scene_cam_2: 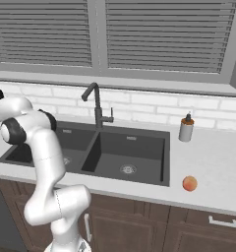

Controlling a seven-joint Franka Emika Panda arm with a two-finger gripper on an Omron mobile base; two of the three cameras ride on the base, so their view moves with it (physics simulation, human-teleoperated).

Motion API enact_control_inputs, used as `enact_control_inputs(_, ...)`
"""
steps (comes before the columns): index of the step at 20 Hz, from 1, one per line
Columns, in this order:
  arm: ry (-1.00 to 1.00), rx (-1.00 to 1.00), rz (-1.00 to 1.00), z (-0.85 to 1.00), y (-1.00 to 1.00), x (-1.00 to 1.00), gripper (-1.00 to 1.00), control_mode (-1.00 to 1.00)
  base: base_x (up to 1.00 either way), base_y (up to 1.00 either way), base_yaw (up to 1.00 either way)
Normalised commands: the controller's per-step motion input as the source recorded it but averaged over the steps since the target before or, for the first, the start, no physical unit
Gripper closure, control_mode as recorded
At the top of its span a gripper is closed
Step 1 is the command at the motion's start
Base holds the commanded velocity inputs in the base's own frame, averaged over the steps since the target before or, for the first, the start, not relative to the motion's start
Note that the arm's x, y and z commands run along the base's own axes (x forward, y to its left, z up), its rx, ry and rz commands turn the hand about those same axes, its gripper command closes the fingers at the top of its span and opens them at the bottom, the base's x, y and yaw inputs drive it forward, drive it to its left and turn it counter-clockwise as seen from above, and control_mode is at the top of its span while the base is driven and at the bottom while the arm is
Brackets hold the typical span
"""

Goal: Put the colander in the sink, put the peach in the colander, and turn on the sink faucet and pour water over the colander.

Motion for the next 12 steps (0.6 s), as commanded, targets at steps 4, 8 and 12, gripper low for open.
enact_control_inputs(4,0.02,0.00,0.00,-0.22,0.17,0.20,-1.00,-1.00,0.00,0.00,0.00)
enact_control_inputs(8,0.00,-0.01,0.00,-0.30,0.24,0.00,1.00,-1.00,0.00,0.00,0.00)
enact_control_inputs(12,0.00,-0.04,0.00,-0.18,0.11,-0.13,1.00,-1.00,0.00,0.00,0.00)
